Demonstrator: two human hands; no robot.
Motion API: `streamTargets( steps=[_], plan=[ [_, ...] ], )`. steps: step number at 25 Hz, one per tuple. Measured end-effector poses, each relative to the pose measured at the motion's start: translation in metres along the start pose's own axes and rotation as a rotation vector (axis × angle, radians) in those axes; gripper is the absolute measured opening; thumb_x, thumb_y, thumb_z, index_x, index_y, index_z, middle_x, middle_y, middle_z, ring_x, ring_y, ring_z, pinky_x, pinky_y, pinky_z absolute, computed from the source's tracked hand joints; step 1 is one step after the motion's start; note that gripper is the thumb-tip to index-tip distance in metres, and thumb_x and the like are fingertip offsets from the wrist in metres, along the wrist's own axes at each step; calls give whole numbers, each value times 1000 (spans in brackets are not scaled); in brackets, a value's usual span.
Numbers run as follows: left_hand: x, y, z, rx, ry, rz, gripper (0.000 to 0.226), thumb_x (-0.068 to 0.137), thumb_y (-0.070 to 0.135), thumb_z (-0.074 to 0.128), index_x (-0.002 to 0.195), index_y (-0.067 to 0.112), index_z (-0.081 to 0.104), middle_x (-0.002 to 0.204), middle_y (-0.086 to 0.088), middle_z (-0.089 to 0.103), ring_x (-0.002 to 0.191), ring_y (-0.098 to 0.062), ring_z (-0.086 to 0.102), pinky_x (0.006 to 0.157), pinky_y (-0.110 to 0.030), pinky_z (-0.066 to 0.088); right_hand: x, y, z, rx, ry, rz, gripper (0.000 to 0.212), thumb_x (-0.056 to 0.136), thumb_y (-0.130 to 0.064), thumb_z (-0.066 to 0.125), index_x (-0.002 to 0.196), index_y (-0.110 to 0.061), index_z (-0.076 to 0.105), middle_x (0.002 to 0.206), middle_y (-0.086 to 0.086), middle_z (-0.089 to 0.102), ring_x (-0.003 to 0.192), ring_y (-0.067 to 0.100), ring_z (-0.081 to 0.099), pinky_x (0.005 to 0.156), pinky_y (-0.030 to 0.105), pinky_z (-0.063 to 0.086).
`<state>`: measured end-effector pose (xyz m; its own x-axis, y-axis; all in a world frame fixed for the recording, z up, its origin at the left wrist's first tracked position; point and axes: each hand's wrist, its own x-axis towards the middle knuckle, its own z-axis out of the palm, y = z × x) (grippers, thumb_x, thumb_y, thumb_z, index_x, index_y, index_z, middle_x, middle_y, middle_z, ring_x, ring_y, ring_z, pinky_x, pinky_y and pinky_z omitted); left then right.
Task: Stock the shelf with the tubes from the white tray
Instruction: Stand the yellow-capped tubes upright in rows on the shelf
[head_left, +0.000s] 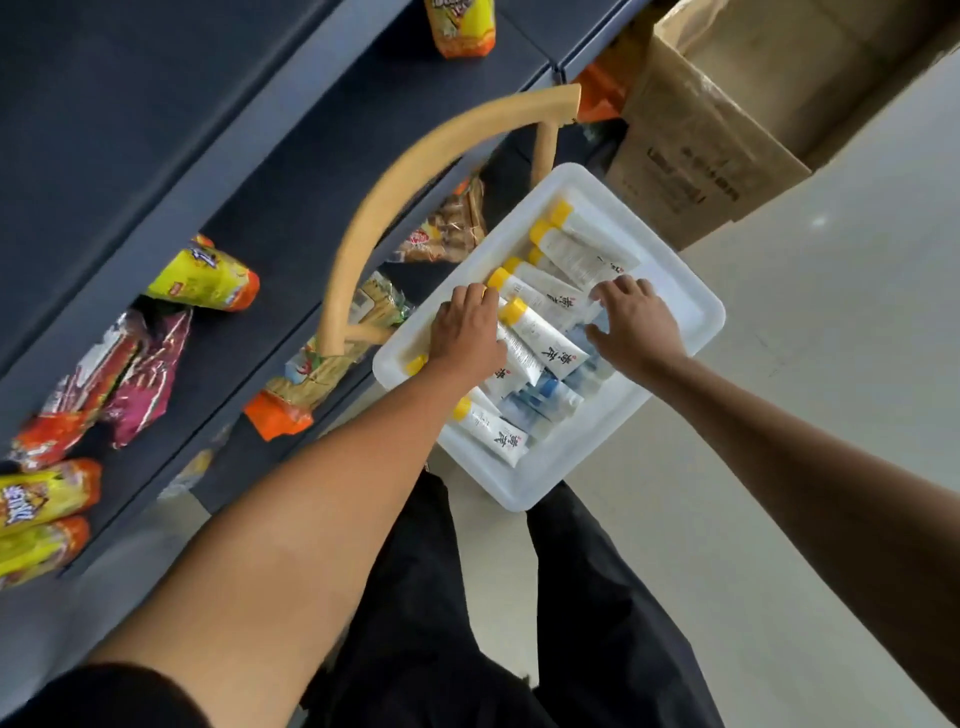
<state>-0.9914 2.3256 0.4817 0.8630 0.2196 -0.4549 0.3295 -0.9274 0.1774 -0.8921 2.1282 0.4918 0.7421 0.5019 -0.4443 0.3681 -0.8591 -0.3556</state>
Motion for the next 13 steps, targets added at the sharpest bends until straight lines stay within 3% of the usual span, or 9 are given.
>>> streamTargets(
  steps=[5, 10, 13],
  plan=[
    [37, -6, 26, 150, -152, 64, 50, 83, 12, 63, 131, 13, 50, 137, -8, 52, 130, -30, 46, 103, -42, 40, 26, -5, 54, -12, -113, 7, 42, 90, -27, 67, 126, -8, 57, 129, 13, 59, 122, 35, 50, 86, 41, 47],
    [41, -21, 35, 226, -94, 154, 47, 86, 18, 68, 131, 18, 53, 135, -5, 50, 125, -30, 46, 101, -40, 39, 32, -4, 92, -24, -161, -19, 42, 89, -27, 67, 125, -10, 55, 123, 12, 58, 114, 34, 54, 76, 37, 43],
    [36, -29, 34, 283, -95, 233, 49, 89, 25, 70, 133, 18, 49, 131, -6, 52, 123, -29, 46, 101, -41, 39, 28, -1, 95, -23, -139, 4, 45, 90, -30, 68, 128, -9, 55, 123, 13, 58, 113, 35, 55, 82, 41, 46]
  ],
)
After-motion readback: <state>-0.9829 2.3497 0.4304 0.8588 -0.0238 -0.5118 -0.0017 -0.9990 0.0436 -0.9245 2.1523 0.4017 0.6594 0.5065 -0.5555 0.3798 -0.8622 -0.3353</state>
